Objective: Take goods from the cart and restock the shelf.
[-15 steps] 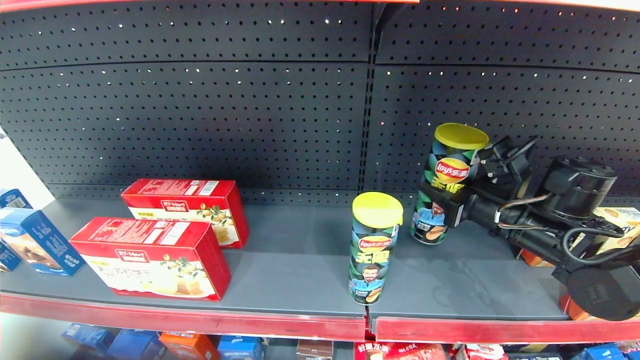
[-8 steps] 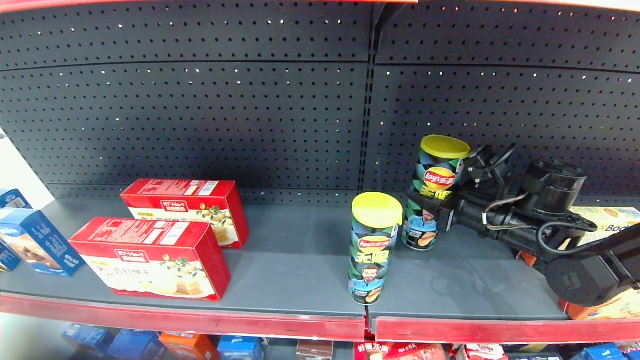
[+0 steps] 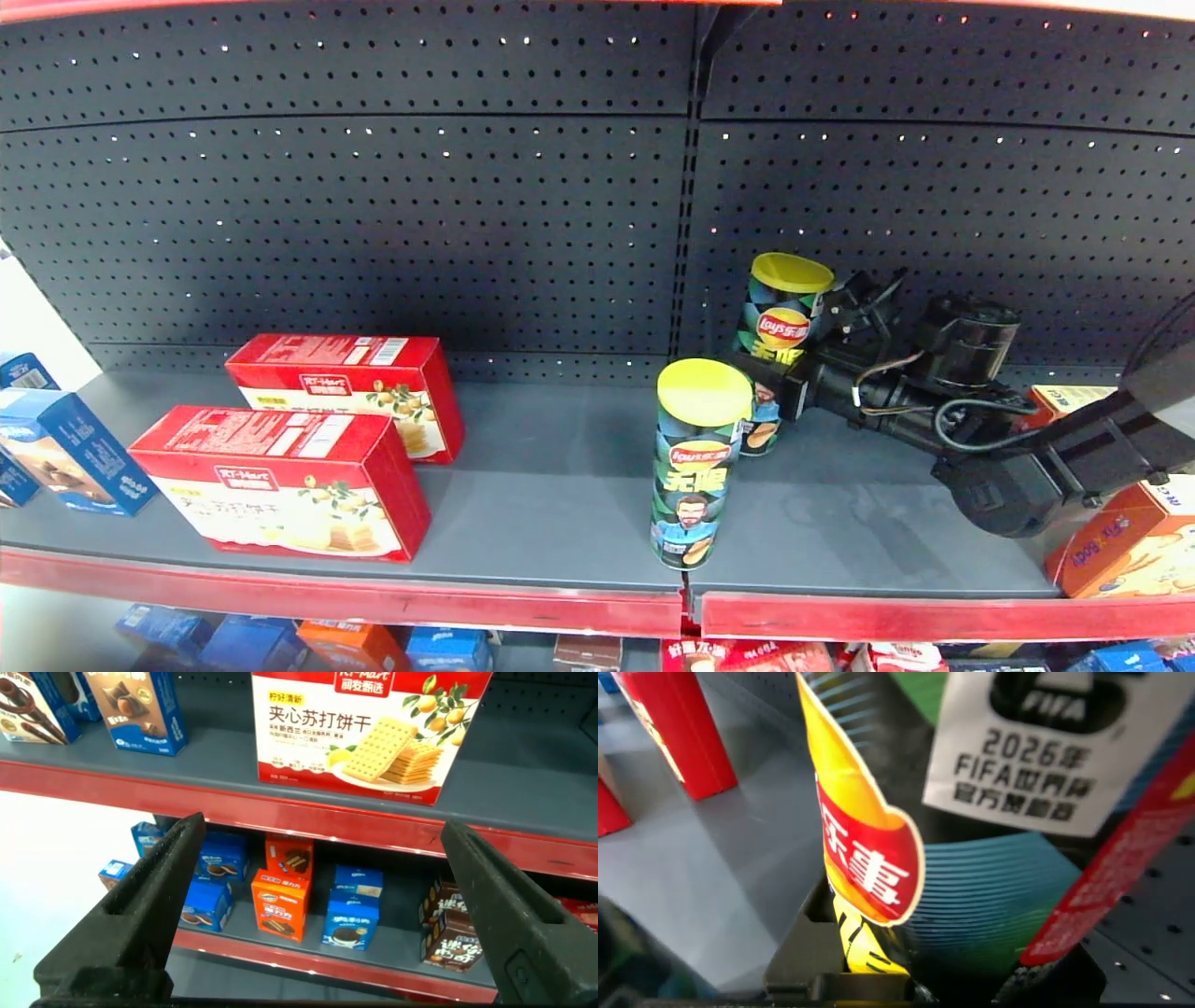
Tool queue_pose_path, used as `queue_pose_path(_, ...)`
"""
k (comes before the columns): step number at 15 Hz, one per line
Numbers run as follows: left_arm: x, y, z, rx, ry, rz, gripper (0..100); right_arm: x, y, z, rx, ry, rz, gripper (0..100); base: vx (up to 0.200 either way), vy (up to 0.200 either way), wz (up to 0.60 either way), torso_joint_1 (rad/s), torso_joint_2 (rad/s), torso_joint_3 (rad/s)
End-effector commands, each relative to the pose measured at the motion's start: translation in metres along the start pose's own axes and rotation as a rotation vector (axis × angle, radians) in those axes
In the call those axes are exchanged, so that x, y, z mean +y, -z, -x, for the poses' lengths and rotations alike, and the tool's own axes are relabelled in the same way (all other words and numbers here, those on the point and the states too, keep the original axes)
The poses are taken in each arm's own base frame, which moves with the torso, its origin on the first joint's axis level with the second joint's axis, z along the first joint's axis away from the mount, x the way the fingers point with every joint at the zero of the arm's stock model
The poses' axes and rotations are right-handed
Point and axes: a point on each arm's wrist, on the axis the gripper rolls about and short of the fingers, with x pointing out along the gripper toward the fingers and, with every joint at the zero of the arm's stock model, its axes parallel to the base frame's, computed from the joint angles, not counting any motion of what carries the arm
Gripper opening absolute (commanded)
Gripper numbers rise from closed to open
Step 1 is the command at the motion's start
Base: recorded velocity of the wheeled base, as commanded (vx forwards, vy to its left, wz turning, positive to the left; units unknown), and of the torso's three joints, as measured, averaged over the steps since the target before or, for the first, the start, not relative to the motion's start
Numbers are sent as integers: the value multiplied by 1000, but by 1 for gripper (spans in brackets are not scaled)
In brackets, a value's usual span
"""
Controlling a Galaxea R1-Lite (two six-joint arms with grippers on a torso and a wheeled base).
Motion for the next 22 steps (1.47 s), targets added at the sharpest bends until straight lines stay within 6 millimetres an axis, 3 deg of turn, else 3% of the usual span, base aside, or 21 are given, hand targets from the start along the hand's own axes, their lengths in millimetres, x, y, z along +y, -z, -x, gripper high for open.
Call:
queue_pose_path(1,0,0,0,1,-2,0,100,-1,14,-11,16,-11,-6,0,0,0,0,0,0,0)
queue_pose_path(8,0,0,0,1,0,0,100,-7,25,-25,15,-13,-3,0,0,0,0,0,0,0)
queue_pose_path(16,0,0,0,1,0,0,100,-8,33,-27,24,-37,-5,0,0,0,0,0,0,0)
queue_pose_path(17,0,0,0,1,-2,0,100,-8,33,-27,25,-37,-4,100,0,0,0,0,0,0)
queue_pose_path(22,0,0,0,1,0,0,100,-6,33,-20,47,-34,26,100,0,0,0,0,0,0)
